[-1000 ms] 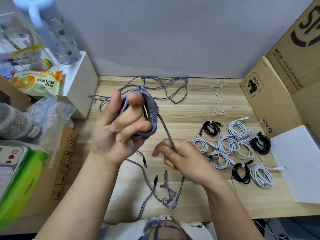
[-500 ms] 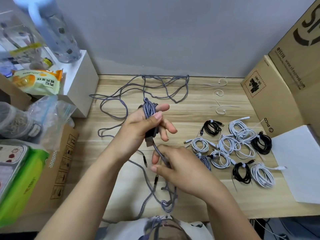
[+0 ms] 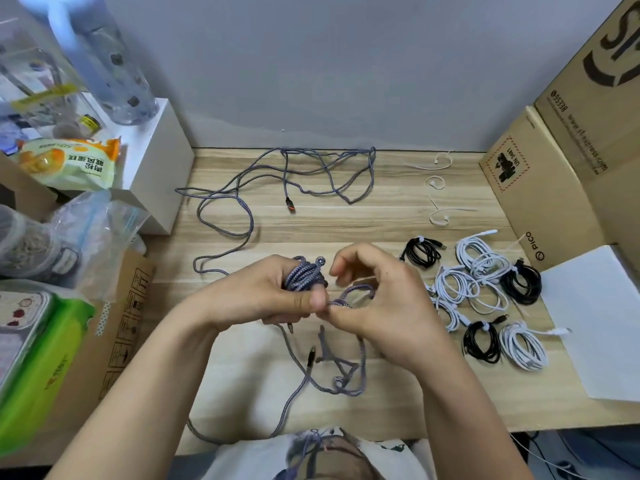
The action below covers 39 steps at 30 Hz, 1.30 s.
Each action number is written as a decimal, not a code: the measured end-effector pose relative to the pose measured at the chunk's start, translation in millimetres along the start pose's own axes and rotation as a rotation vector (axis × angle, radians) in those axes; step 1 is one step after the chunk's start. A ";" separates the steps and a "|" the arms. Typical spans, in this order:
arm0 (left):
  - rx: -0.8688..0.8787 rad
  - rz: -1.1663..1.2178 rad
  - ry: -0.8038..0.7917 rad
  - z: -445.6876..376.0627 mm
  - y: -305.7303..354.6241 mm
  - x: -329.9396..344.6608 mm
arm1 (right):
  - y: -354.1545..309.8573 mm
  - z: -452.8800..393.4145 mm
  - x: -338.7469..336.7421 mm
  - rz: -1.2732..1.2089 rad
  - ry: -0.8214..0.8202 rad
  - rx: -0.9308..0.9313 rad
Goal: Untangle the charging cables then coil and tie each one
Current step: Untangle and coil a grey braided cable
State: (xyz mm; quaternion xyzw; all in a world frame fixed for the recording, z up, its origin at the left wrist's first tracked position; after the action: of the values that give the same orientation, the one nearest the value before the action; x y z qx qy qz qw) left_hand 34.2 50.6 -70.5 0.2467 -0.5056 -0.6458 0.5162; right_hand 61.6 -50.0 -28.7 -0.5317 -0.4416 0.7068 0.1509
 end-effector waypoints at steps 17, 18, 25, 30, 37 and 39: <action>0.122 -0.022 0.123 15.4 18.0 -16.5 | 24.3 -12.6 -16.6 -0.302 0.194 0.074; 0.149 0.003 0.079 15.8 21.9 -11.8 | 24.7 -16.1 -15.3 -0.287 0.184 0.068; 0.329 0.100 0.154 18.8 48.1 -12.2 | 3.9 -12.3 46.5 -0.271 -0.254 -0.013; 0.388 -0.079 0.492 14.9 37.0 -47.7 | -8.9 1.4 48.2 -0.309 -0.311 -0.035; 0.375 -0.340 0.658 12.6 19.9 -64.0 | -7.7 3.5 23.9 -0.630 -0.203 0.115; 0.343 -0.393 0.727 12.8 15.5 -73.4 | -3.9 3.0 15.6 -0.641 -0.105 0.151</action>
State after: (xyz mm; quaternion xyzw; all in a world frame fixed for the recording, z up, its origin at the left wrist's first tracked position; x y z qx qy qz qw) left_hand 55.3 123.6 -66.7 0.6310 -0.3346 -0.5101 0.4793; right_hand 51.9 -38.5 -35.2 -0.3158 -0.5402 0.6804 0.3815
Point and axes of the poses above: each hand's wrist, its own z-axis away from the middle knuckle, its own x-axis out of the palm, y = z × x, the point moved 9 cm from there along -z, towards the middle knuckle, and after that the axes turned 10 degrees about z, right-handed, at the moved point
